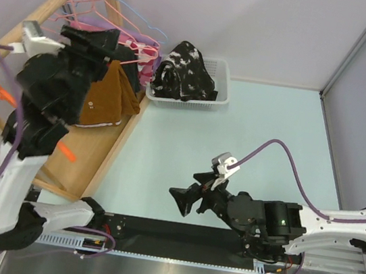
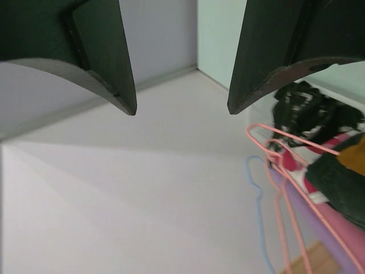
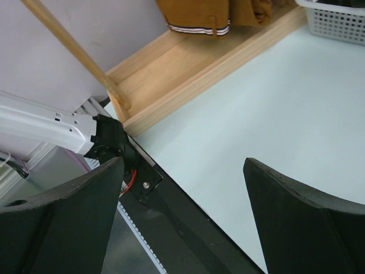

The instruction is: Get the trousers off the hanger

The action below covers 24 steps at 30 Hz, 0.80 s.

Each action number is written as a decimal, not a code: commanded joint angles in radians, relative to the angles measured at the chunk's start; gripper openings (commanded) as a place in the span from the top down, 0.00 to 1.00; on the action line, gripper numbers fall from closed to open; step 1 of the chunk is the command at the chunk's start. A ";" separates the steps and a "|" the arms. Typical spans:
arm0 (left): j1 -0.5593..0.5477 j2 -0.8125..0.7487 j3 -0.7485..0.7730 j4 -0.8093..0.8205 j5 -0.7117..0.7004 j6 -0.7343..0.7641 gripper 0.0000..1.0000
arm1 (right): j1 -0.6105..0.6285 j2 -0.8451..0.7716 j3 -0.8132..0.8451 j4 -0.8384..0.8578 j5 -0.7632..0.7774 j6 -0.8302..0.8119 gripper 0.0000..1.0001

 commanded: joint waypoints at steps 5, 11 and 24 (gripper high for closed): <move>0.008 0.215 0.142 -0.108 -0.407 -0.017 0.30 | 0.024 -0.113 -0.059 -0.077 0.163 0.126 0.09; 0.126 0.358 0.268 -0.237 -0.315 -0.103 0.30 | 0.034 -0.143 -0.081 -0.112 0.204 0.166 0.09; 0.333 0.439 0.193 -0.122 -0.123 -0.146 0.31 | 0.024 -0.143 -0.101 -0.123 0.264 0.155 0.09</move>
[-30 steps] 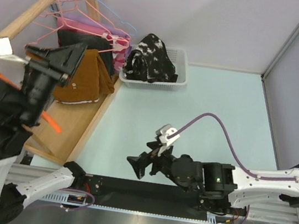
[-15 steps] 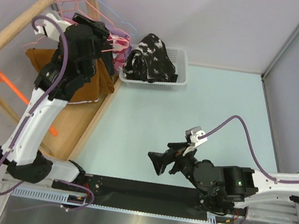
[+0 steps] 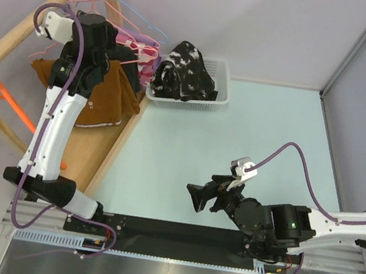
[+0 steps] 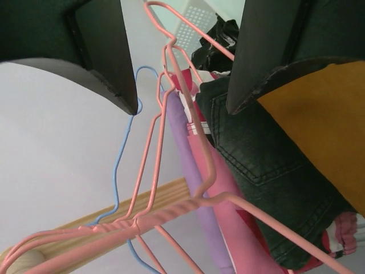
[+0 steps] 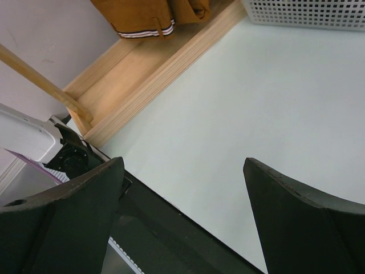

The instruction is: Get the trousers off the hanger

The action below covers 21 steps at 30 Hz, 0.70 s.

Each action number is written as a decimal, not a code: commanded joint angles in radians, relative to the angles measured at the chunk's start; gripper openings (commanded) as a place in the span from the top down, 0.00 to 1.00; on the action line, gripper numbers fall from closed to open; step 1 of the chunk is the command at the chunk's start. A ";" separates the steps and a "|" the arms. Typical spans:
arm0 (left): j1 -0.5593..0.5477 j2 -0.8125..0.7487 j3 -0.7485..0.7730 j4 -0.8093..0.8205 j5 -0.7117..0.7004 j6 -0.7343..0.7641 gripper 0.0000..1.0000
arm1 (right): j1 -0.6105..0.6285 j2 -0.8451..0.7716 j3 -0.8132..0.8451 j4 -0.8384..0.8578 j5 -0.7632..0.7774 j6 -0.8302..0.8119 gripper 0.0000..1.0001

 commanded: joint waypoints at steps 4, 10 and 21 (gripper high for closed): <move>0.027 0.035 -0.007 0.090 0.072 -0.022 0.38 | -0.012 -0.011 0.000 0.021 0.063 0.003 0.09; 0.033 0.032 -0.053 0.122 0.069 -0.031 0.61 | -0.018 -0.012 0.001 0.025 0.060 -0.012 0.08; 0.039 -0.014 -0.064 0.176 0.081 0.042 1.00 | -0.024 0.012 0.010 0.047 0.051 -0.029 0.09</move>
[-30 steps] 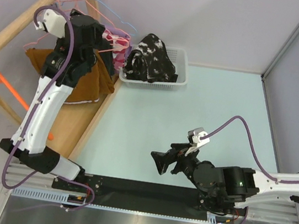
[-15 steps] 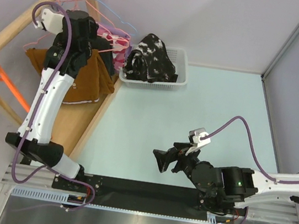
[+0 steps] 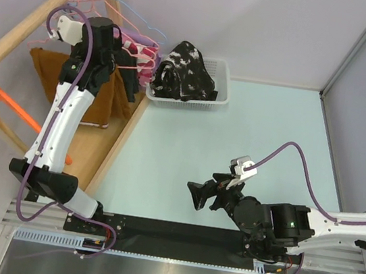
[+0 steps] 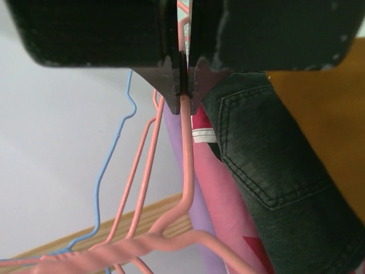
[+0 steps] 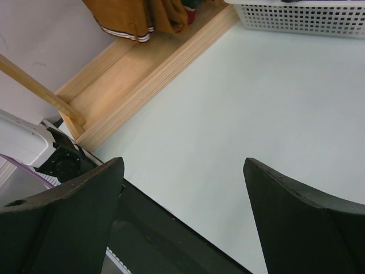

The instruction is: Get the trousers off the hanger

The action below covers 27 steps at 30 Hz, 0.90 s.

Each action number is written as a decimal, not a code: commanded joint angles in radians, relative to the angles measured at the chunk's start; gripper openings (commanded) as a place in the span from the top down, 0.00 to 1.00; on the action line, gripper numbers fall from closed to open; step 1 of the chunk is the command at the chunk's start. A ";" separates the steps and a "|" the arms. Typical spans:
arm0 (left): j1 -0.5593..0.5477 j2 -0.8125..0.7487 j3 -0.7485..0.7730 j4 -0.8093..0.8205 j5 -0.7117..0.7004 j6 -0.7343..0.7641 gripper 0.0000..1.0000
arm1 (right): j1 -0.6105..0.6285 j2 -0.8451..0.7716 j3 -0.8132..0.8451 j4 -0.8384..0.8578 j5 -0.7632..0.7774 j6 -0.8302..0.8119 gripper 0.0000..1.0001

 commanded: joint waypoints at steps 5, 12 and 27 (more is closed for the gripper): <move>0.003 -0.102 0.046 0.101 -0.008 0.142 1.00 | -0.008 0.016 0.009 0.045 0.043 0.002 0.09; -0.066 -0.160 0.071 0.208 -0.111 0.293 1.00 | -0.011 0.036 0.021 0.046 0.035 0.003 0.09; -0.096 -0.405 -0.086 0.173 0.185 0.212 1.00 | -0.014 0.089 0.094 -0.020 0.012 -0.004 0.09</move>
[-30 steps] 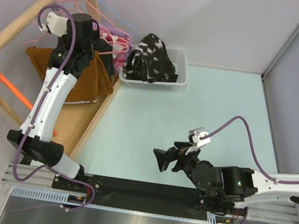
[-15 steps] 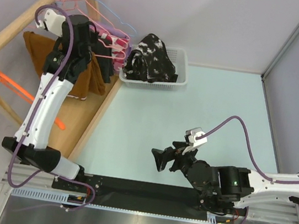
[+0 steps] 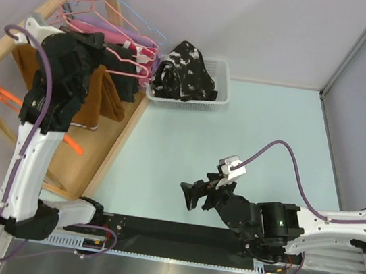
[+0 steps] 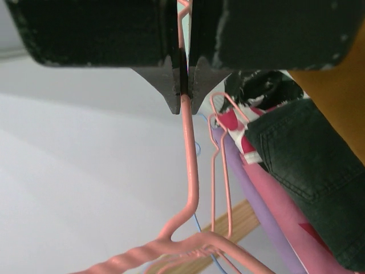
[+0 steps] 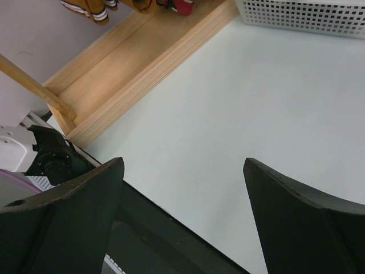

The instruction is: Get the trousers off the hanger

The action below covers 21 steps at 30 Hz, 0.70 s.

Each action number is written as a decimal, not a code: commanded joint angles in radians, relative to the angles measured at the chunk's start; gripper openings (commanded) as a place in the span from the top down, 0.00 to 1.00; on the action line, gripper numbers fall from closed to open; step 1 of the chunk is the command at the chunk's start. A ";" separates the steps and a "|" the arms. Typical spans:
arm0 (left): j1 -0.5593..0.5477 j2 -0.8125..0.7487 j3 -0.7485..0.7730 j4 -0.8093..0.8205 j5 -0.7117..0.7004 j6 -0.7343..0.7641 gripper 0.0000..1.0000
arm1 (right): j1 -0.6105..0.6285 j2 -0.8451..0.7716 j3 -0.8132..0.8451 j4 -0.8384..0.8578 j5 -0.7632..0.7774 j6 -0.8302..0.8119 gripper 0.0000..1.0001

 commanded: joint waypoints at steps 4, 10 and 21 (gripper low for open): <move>-0.009 -0.222 -0.122 0.084 0.253 -0.019 1.00 | -0.017 -0.022 0.048 -0.050 -0.005 -0.003 0.09; -0.009 -0.302 -0.177 0.037 0.506 -0.096 1.00 | -0.026 -0.058 0.014 -0.039 -0.080 -0.099 0.08; -0.030 -0.380 -0.296 0.078 0.848 -0.281 0.99 | -0.038 -0.050 -0.117 0.379 -0.251 -0.486 0.04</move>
